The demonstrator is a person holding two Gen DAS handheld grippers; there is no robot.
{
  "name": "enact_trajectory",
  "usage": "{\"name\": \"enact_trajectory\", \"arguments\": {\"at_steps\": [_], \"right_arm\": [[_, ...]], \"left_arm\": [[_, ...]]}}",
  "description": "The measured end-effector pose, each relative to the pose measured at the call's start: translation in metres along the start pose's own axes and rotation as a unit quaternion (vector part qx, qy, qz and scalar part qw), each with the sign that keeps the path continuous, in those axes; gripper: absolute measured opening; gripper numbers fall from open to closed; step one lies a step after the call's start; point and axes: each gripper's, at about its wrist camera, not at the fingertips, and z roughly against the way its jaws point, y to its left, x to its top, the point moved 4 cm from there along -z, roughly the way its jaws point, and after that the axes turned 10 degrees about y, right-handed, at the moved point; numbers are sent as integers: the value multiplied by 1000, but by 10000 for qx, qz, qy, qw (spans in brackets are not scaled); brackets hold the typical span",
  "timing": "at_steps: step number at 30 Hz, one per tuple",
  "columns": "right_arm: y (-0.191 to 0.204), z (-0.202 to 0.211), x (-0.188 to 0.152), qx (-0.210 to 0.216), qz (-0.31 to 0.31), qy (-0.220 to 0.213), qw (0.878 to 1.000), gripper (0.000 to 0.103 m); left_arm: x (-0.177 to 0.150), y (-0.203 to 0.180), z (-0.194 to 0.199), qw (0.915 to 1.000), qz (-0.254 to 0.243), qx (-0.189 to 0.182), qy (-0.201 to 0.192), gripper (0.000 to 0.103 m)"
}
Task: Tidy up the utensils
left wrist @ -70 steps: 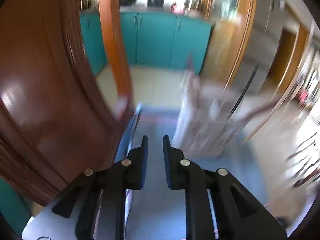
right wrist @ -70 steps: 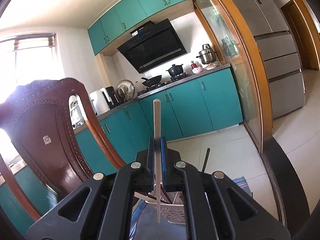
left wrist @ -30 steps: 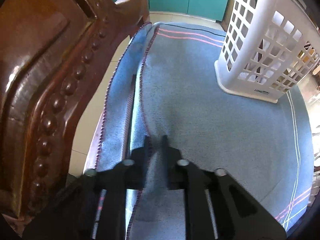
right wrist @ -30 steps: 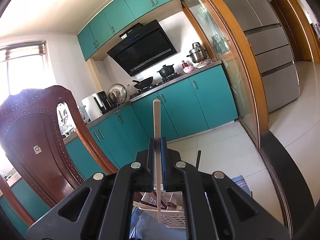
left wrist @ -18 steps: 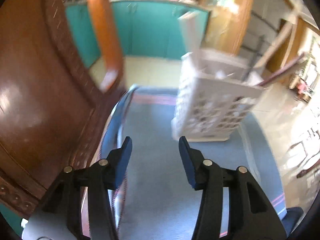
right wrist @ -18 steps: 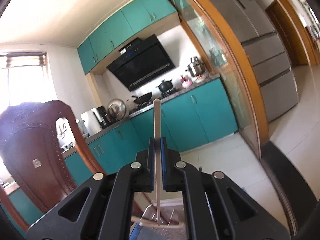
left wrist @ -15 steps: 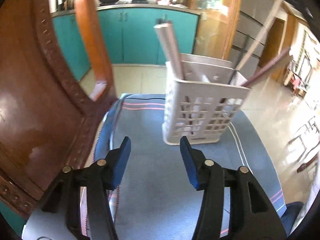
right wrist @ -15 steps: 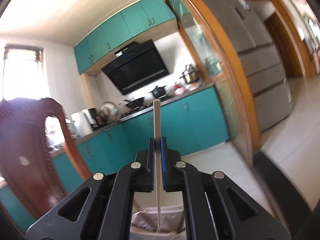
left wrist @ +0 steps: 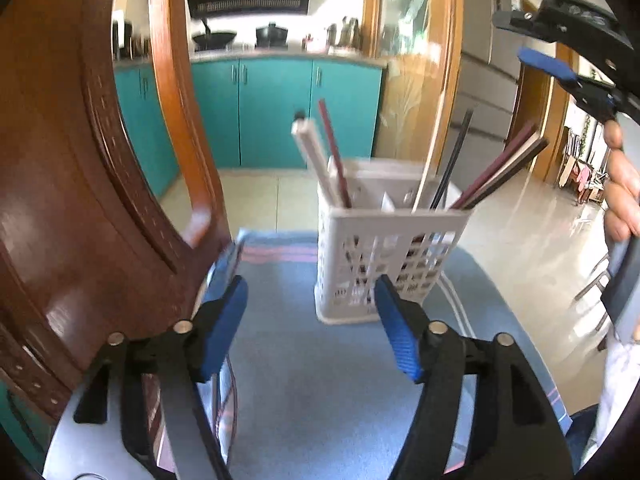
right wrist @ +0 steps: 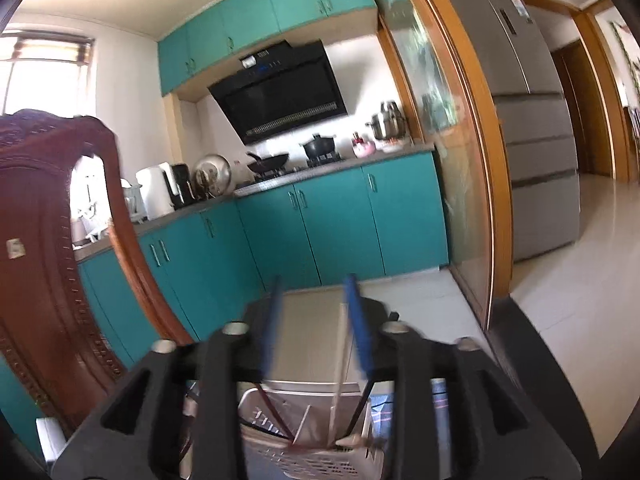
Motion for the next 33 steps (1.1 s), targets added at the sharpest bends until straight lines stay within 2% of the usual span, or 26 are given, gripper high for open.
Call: {"name": "enact_trajectory", "arguments": {"at_steps": [1,3,5,8,10,13,15,22,33], "right_arm": [[3,10,-1,-3,52,-70,10000,60],[9,30,-9,-107,228,-165,9995,68],[11,43,-20,-264,466,-202,9984,82],[4,65,-60,-684,812,-404,9935,100],[-7,70,-88,-893,826,-374,9919,100],[-21,60,-114,-1011,652,309,9923,100],[-28,58,-124,-1128,554,550,9906,100],[-29,58,-128,-1407,679,472,9866,100],[-15,51,-140,-1396,954,607,9837,100]], "left_arm": [[2,-2,5,9999,-26,3,-114,71],[4,-7,16,9995,-85,4,-313,78],[7,-10,23,9988,-129,11,-474,83],[9,-14,30,9975,-208,41,-671,90],[8,-18,34,9964,-288,136,-783,93],[5,-23,40,9936,-435,378,-976,97],[3,-25,41,9921,-439,457,-1081,99],[-3,-20,55,9916,-211,378,-1222,99],[-5,-11,61,9918,-39,303,-1240,99]]}}
